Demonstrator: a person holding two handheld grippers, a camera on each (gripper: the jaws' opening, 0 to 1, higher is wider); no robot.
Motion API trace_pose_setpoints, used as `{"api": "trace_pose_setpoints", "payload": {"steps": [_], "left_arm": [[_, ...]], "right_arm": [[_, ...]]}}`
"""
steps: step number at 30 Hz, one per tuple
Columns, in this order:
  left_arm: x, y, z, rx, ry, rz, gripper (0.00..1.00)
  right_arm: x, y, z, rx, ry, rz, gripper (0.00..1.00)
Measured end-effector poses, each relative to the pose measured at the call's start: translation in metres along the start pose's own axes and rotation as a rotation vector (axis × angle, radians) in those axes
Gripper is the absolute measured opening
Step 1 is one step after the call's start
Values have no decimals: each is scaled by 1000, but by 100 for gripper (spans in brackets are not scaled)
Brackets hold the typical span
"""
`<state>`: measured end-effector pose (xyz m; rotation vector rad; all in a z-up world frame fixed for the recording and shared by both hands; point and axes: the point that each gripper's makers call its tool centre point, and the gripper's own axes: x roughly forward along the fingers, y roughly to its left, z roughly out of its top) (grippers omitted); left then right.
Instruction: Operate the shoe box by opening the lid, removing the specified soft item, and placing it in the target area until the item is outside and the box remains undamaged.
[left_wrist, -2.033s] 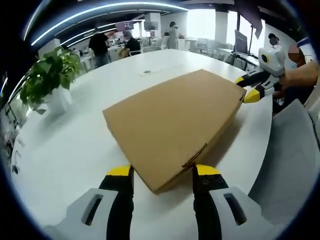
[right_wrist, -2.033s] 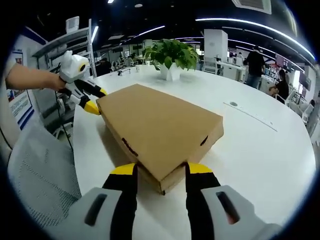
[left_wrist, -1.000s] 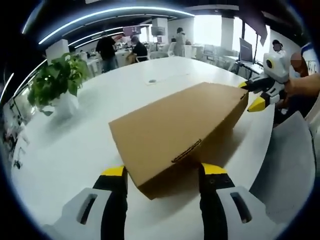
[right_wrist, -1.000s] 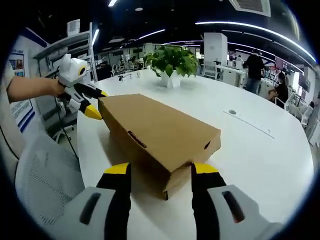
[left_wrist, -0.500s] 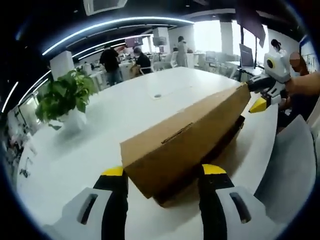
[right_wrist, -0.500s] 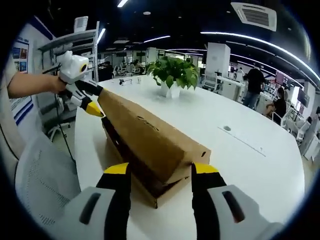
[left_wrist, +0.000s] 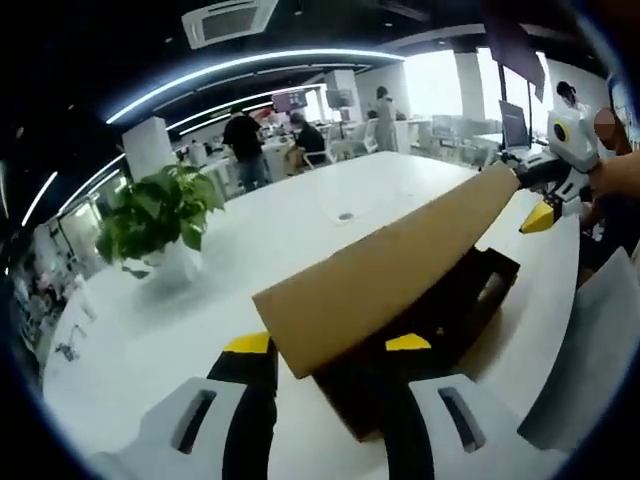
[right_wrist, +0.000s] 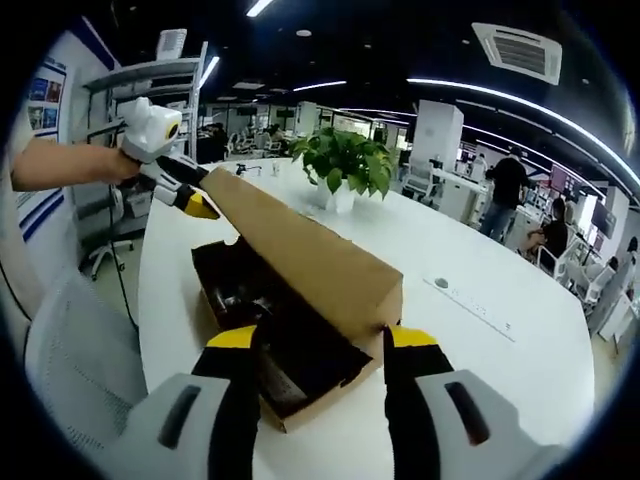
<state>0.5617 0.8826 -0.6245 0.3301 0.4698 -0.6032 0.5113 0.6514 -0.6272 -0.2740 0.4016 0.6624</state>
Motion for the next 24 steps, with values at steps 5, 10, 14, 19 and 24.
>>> {"api": "trace_pose_setpoints", "payload": {"steps": [5,10,14,19,24], "left_arm": [[5,11,9,4,-16,37,28],[9,22,17,-14,-31,73,19],[13,27,23,-35,-45,88,18],[18,35,29,-33,-54,108,13],[22,46,34,-34,-58,141,4]], "right_arm": [[2,-7,7,-10,-10,-2,45],[5,-15,14,-18,-15,-4,45],[8,-21,18,-12,-24,-6,45],[12,-29,24,-13,-32,-10,45],[17,-38,28,-9,-42,-17,43]]}}
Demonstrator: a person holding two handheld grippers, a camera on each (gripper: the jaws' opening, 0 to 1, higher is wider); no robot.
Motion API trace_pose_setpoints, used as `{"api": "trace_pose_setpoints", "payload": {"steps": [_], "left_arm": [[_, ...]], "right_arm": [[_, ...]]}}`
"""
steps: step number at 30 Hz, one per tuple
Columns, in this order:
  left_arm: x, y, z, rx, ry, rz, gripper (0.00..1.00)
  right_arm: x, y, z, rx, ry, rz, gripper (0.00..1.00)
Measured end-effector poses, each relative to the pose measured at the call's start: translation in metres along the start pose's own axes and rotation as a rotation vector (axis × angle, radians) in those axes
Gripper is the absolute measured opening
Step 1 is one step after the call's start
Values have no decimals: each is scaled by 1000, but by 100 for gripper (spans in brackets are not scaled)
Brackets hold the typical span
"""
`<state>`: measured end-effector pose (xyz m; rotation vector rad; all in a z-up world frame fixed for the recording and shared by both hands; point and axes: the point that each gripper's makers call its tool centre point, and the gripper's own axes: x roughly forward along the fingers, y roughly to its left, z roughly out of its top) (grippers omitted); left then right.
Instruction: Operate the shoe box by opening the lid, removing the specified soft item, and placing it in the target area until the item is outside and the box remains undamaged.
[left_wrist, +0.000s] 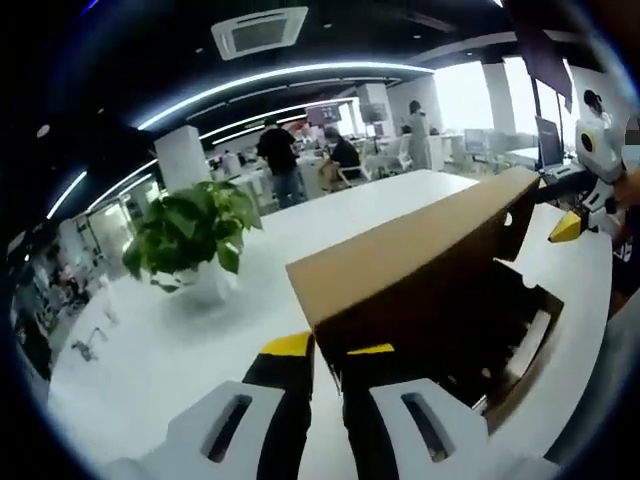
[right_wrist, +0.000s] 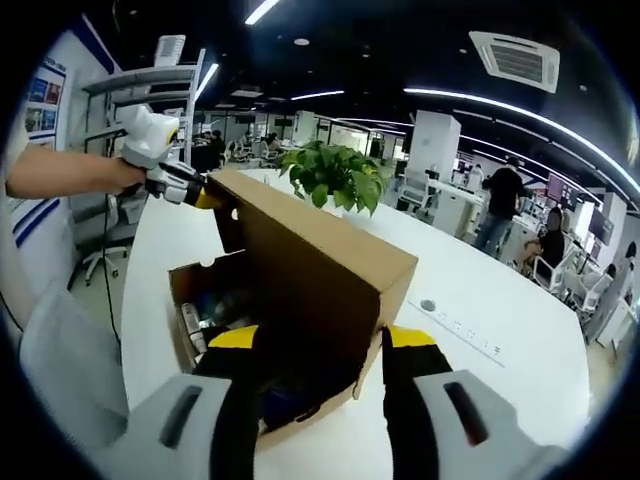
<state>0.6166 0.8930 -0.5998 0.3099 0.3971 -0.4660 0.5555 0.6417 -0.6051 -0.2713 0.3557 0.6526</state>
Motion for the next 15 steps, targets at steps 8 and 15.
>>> {"api": "trace_pose_setpoints", "payload": {"steps": [8,15], "left_arm": [[10,8,6,-7,-8,22,1],[17,13,10,-11,-17,25,1]], "right_arm": [[6,-8,5,42,-31,-6,44],[14,-20,5,86,-45,-35,39]]}}
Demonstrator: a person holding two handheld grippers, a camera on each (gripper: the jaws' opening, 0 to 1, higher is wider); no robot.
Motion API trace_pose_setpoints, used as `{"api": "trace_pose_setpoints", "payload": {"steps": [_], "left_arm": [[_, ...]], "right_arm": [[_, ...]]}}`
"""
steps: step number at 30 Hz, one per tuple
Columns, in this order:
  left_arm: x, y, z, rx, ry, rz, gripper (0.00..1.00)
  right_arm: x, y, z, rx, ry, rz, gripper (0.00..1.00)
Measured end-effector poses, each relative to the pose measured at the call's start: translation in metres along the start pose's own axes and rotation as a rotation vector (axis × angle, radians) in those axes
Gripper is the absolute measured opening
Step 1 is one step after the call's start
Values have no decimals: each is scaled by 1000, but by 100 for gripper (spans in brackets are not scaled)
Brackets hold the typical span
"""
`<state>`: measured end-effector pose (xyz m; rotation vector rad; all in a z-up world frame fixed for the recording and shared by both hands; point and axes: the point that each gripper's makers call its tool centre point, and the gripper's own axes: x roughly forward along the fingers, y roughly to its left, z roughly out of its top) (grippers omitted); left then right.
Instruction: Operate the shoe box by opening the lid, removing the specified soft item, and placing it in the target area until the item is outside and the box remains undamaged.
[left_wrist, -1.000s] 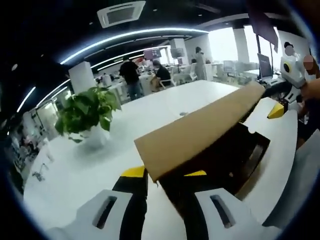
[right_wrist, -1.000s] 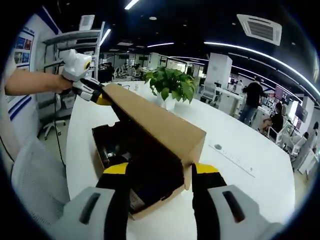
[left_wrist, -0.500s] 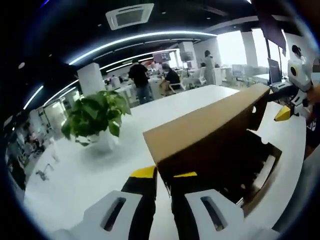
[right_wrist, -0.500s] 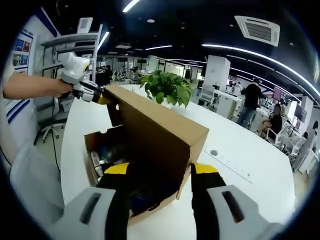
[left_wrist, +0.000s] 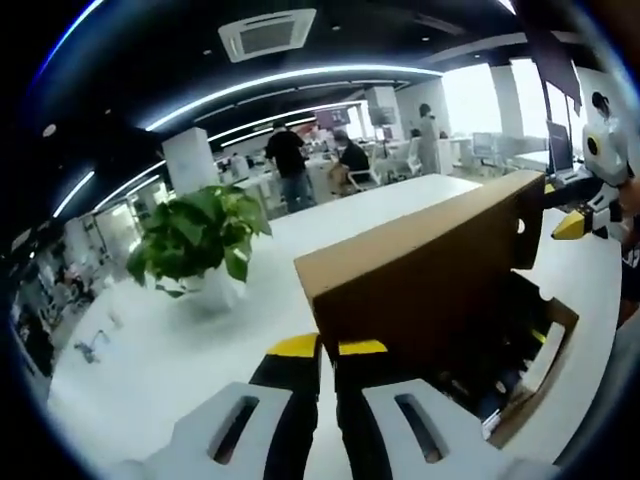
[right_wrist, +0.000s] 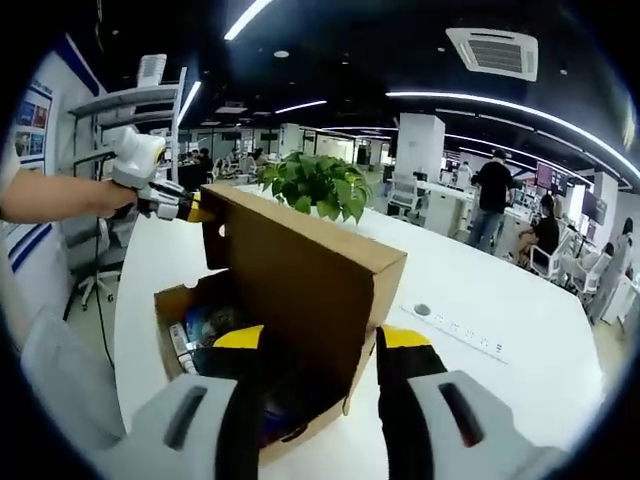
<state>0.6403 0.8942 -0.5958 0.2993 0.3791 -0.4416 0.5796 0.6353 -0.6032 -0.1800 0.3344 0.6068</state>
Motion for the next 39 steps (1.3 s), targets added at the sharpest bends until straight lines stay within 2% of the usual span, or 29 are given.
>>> {"api": "trace_pose_setpoints", "payload": {"steps": [4,10,16,20,30,35,39], "left_arm": [[3,2,1,-3,-4,-2,1],[11,4,5,-2,-7,0,1],[17,7,6,-3,-9,-5,1],[20,8,7,-3,-10,-8,1],[31,10,10,-5,-7,-12,1],[35,12,10,-17,-10,-12,1],[40,13,11,-21,-11,-12,1]], "right_arm": [[5,-4,-8,5,15,-12,38],[6,-15,-31,-10,63,-51,29],[7,-25,-55,19,105,-87,21],[9,-29,-64,30,114,-113,16],[23,-30,-70,63,128,-115,10],[30,-30,-72,53,141,-109,5],[32,-32,-73,57,147,-111,4]]}}
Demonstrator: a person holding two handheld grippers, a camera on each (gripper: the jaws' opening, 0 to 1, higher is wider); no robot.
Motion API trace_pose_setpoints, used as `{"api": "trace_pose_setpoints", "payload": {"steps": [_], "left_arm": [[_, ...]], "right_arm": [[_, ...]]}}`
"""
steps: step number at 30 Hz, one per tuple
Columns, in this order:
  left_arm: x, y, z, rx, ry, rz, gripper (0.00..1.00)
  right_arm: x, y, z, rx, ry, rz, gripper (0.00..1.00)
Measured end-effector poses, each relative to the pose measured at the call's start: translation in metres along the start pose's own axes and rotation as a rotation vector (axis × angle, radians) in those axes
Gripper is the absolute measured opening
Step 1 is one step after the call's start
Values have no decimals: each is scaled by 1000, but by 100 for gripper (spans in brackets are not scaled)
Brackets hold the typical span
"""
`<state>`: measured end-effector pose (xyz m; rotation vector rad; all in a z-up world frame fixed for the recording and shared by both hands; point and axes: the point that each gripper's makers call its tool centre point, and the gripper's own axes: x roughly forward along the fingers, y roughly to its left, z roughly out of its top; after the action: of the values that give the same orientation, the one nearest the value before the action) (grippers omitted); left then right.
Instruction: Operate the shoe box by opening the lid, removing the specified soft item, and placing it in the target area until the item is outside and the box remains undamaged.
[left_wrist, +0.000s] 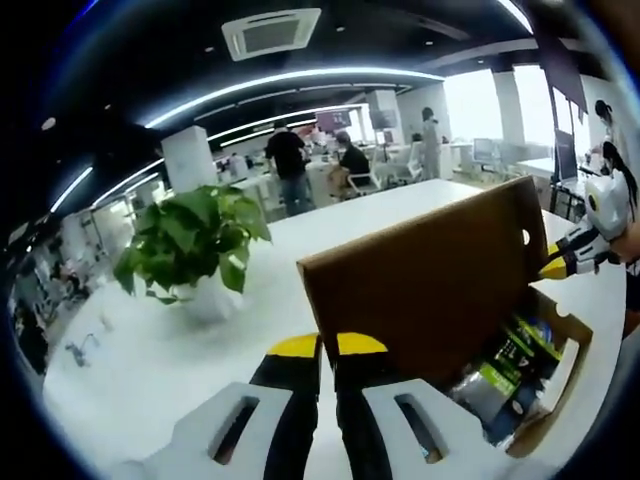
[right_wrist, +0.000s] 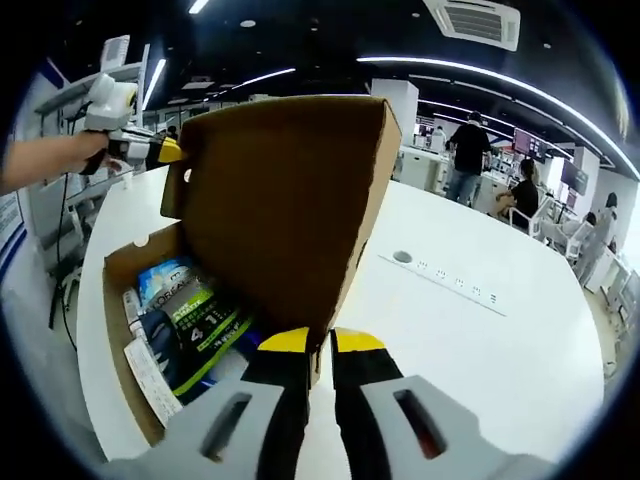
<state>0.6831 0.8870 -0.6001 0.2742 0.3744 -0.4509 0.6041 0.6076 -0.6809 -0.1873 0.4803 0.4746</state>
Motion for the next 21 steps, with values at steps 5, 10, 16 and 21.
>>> {"api": "trace_pose_setpoints", "payload": {"steps": [5,10,16,21], "left_arm": [[6,2,0,-9,0,-1,1],[13,2,1,-13,4,-1,1],[17,1,-2,4,15,4,2],[13,2,-17,-12,46,4,3]], "right_arm": [[3,-5,-2,48,9,-7,2],[4,-7,-2,56,4,-1,1],[4,-7,-2,63,-1,-4,0],[6,-9,-1,72,-4,-4,0]]}}
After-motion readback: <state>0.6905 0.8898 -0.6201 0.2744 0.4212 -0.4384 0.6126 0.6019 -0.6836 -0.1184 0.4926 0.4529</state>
